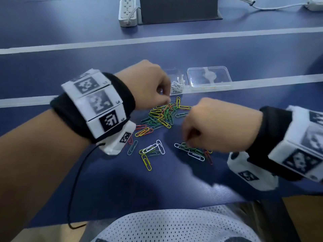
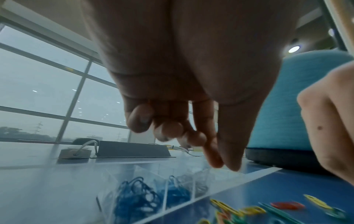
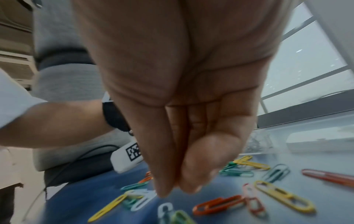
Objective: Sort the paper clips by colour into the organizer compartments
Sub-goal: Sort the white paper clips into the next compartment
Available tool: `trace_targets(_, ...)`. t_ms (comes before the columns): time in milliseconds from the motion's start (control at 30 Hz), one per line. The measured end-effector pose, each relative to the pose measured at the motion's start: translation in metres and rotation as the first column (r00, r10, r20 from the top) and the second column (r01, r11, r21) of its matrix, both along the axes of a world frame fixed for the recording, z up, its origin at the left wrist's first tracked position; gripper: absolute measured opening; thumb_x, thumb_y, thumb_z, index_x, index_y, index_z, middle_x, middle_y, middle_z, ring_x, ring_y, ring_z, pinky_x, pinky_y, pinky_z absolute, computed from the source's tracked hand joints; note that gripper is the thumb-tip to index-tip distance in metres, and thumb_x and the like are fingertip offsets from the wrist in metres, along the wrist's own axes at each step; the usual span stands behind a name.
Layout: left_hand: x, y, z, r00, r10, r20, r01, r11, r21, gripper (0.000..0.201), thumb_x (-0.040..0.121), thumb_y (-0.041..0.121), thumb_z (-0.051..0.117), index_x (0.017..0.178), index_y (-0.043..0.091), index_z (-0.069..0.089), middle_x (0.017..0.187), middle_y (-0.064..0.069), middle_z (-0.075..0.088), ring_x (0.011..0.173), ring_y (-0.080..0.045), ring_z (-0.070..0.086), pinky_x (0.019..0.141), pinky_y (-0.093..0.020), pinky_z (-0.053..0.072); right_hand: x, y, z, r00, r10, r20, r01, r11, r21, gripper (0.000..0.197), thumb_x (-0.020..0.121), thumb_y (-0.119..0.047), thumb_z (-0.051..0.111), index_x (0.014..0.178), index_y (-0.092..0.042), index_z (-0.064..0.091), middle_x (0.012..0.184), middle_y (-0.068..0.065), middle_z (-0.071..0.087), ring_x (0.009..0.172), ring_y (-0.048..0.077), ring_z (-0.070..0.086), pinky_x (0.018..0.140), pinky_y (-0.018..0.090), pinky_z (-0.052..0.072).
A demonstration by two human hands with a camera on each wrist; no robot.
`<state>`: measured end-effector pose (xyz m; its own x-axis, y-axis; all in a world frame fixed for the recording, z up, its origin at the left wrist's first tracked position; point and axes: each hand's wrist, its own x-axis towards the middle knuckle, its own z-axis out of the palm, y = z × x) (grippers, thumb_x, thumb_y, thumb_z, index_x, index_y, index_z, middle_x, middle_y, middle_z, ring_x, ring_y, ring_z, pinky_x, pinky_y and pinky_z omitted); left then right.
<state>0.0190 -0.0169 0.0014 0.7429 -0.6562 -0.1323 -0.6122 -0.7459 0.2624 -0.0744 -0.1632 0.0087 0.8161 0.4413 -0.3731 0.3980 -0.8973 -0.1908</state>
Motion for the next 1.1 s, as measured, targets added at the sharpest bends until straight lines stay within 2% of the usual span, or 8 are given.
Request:
trace_targets(133,-0.027,0.017,-0.004,0.988,-0.063,-0.144,0.088,0.981,0.175,0.015,0.076,0.040,0.067,0.070,0.026,0.067,0.060,0.009,0.057,0.057,-0.004,0.049,0.065,-0.020,0.041,-0.017,0.008,-0.010,0.993,0.041,-0.107,-0.056,0.988,-0.144,0.017,0.080,-0.028,0.060,0.092,-0.018,0.066,0.071,0.002,0.050,0.088,0.032,0.062,0.075,0.035,0.054)
trace_targets(267,-0.044,0.030,-0.014,0.985,-0.035,-0.171,0.089,0.942,0.324,0.029,0.074,0.053,0.064,0.062,0.026,0.059,0.069,0.007,0.059,0.069,-0.011,0.054,0.069,-0.027,0.049,-0.021,0.010,-0.014,0.997,0.060,-0.057,-0.071,0.975,-0.211,0.013,0.086,-0.021,0.053,0.097,-0.019,0.060,0.064,-0.003,0.024,0.069,0.030,0.042,0.062,0.029,0.039)
trace_targets(467,-0.052,0.032,-0.013,0.994,-0.004,-0.106,0.038,0.947,0.319,0.033,0.080,0.045,0.056,0.054,0.026,0.047,0.071,0.009,0.054,0.077,-0.016,0.053,0.078,-0.034,0.054,-0.020,0.010,-0.013,1.000,0.019,-0.008,-0.020,0.990,-0.138,0.021,0.083,-0.017,0.047,0.102,-0.026,0.048,0.068,-0.005,0.029,0.056,0.020,0.032,0.046,0.026,0.028)
trace_targets(600,-0.051,0.037,-0.012,0.991,-0.006,-0.131,0.039,0.966,0.256,0.021,0.077,0.034,0.055,0.060,0.024,0.049,0.064,0.010,0.051,0.064,-0.007,0.043,0.075,-0.033,0.052,-0.012,0.009,-0.006,0.997,-0.078,-0.006,0.079,0.995,0.053,0.022,0.079,-0.024,0.049,0.096,-0.027,0.063,0.078,-0.008,0.050,0.077,0.019,0.047,0.073,0.031,0.046)
trace_targets(700,-0.052,0.039,-0.009,0.987,0.024,-0.159,0.003,0.986,0.168,0.008,0.074,0.028,0.058,0.069,0.023,0.054,0.058,0.011,0.050,0.058,-0.001,0.044,0.068,-0.028,0.047,-0.006,0.009,-0.005,0.988,-0.154,0.021,0.150,0.980,0.133,0.021,0.077,-0.022,0.051,0.085,-0.023,0.070,0.078,-0.006,0.055,0.076,0.019,0.051,0.079,0.038,0.051)
trace_targets(833,-0.054,0.040,-0.011,0.985,0.002,-0.171,0.017,0.994,0.105,0.014,0.076,0.018,0.054,0.084,0.029,0.053,0.059,0.011,0.053,0.055,0.002,0.043,0.069,-0.027,0.048,-0.007,0.015,-0.009,0.994,-0.107,0.025,0.106,0.993,0.055,0.020,0.081,-0.025,0.050,0.086,-0.020,0.069,0.088,0.000,0.059,0.083,0.025,0.055,0.077,0.035,0.050)
trace_targets(933,-0.055,0.038,-0.011,0.983,-0.053,-0.178,0.075,0.990,0.121,0.030,0.080,0.015,0.048,0.101,0.033,0.058,0.066,0.008,0.053,0.061,-0.010,0.043,0.075,-0.029,0.048,-0.004,0.020,-0.015,0.999,-0.008,0.041,0.011,0.997,-0.071,0.021,0.086,-0.031,0.053,0.093,-0.016,0.066,0.098,0.005,0.061,0.094,0.029,0.059,0.076,0.033,0.049)
trace_targets(1100,-0.056,0.032,-0.011,0.975,-0.105,-0.198,0.136,0.979,0.151,0.046,0.071,0.027,0.031,0.094,0.026,0.070,0.089,0.001,0.066,0.083,-0.018,0.055,0.084,-0.036,0.050,-0.003,0.030,-0.012,0.998,0.017,0.059,-0.012,0.995,-0.095,0.019,0.087,-0.025,0.051,0.069,-0.018,0.047,0.071,0.001,0.039,0.078,0.027,0.046,0.067,0.030,0.041)
